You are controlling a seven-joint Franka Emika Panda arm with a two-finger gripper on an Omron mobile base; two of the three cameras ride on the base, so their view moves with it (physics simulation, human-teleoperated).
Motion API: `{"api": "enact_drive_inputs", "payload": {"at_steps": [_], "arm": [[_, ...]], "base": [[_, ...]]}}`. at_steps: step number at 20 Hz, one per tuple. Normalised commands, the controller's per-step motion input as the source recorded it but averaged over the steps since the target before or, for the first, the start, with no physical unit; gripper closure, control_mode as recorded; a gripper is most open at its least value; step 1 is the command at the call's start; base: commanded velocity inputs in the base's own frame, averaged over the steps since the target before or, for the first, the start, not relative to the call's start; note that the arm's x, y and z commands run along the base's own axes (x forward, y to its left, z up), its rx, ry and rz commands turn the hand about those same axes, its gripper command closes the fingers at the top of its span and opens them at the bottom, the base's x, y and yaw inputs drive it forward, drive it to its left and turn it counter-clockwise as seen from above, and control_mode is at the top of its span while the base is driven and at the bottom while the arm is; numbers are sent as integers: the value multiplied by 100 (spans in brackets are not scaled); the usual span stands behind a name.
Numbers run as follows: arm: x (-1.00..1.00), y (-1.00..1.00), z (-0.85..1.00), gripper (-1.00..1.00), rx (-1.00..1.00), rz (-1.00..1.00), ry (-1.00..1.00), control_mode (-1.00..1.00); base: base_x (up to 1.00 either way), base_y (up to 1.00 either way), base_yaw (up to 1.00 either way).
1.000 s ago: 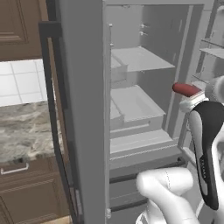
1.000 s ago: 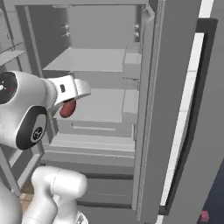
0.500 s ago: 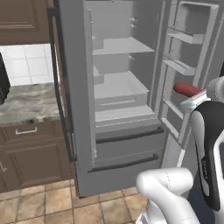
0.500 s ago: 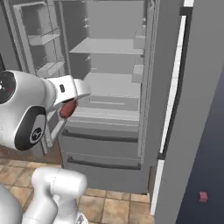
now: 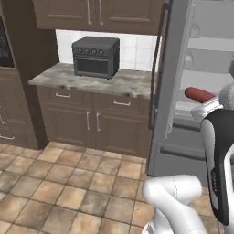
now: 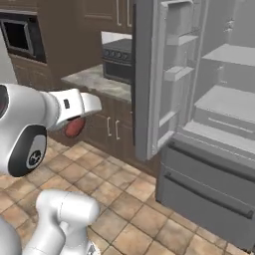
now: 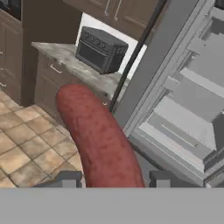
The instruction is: Retrieve the sausage and cheese from the fridge and place them on the cutting board on the counter.
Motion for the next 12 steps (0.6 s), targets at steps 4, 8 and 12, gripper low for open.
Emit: {"api": "enact_drive_inputs", "payload": {"at_steps": [4, 8, 12], "arm": [[0, 0, 0, 100, 0, 0, 0, 100], [0, 0, 0, 100, 0, 0, 0, 100], [0, 0, 0, 100, 0, 0, 0, 100]], "base": [[-52, 54, 97], [-54, 39, 96], [-66, 18, 91]]}}
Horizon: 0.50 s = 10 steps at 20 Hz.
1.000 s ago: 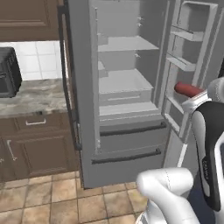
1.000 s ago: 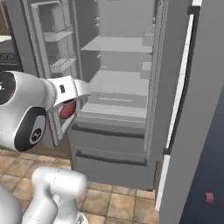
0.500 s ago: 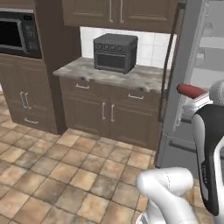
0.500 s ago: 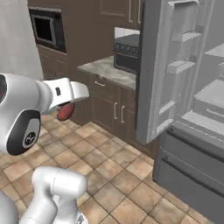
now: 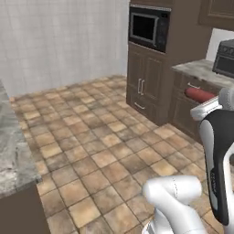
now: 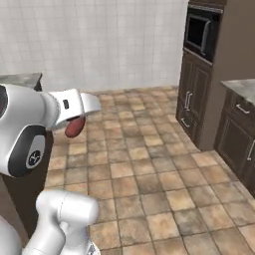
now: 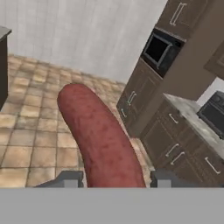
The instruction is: Retrieve the sausage and cheese from the fridge and place them on the cutting board on the counter.
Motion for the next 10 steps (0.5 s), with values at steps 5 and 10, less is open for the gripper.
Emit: {"api": "enact_drive_inputs", "payload": {"at_steps": [5, 10], "arm": [[0, 0, 0, 100, 0, 0, 0, 100], [0, 0, 0, 100, 0, 0, 0, 100]], "base": [[-68, 26, 89], [-54, 91, 75]]}}
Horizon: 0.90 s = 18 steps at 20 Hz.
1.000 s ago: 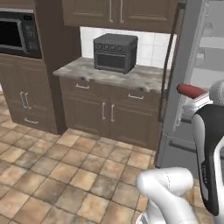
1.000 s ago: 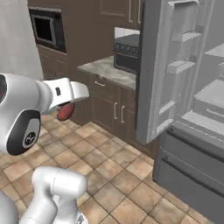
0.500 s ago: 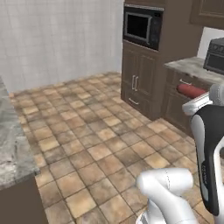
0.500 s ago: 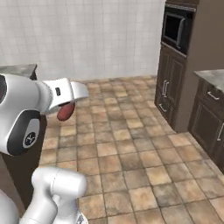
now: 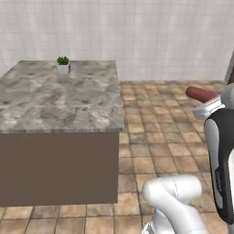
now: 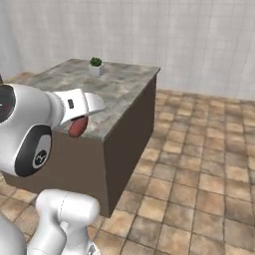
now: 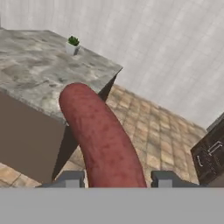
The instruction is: Retrieve the sausage and cheese from the fridge and place them on the cutting board on the counter.
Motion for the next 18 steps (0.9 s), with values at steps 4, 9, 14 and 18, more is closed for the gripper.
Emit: {"api": "enact_drive_inputs", "payload": {"at_steps": [4, 9, 14, 18], "arm": [[0, 0, 0, 100, 0, 0, 0, 100], [0, 0, 0, 100, 0, 0, 0, 100], [0, 0, 0, 100, 0, 0, 0, 100], [0, 0, 0, 100, 0, 0, 0, 100]], "base": [[-44, 97, 75], [18, 100, 56], [50, 100, 46], [11, 76, 74]]}}
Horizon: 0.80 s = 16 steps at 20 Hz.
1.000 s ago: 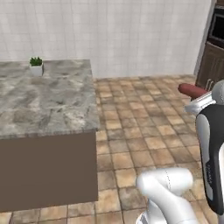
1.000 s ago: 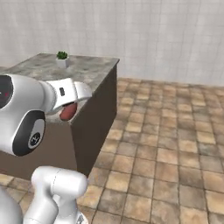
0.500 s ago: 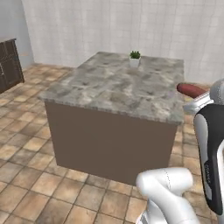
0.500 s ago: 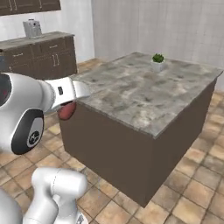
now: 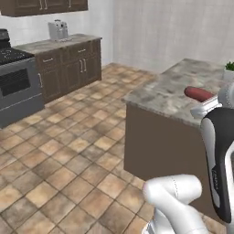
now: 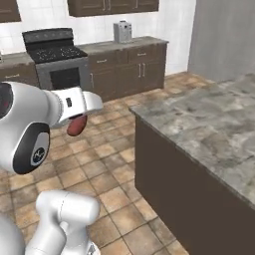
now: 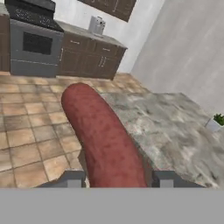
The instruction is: Retrieve the sausage and cheese from the fridge and place them on the cutting board on the counter.
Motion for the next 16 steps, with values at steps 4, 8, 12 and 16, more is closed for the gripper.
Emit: {"api": "enact_drive_inputs", "payload": {"at_steps": [4, 8, 12, 16], "arm": [[0, 0, 0, 100, 0, 0, 0, 100], [0, 0, 0, 100, 0, 0, 0, 100], [0, 0, 0, 100, 0, 0, 0, 100], [0, 0, 0, 100, 0, 0, 0, 100]], "base": [[20, 58, 83], [19, 38, 91], [46, 24, 81], [100, 39, 11]]}}
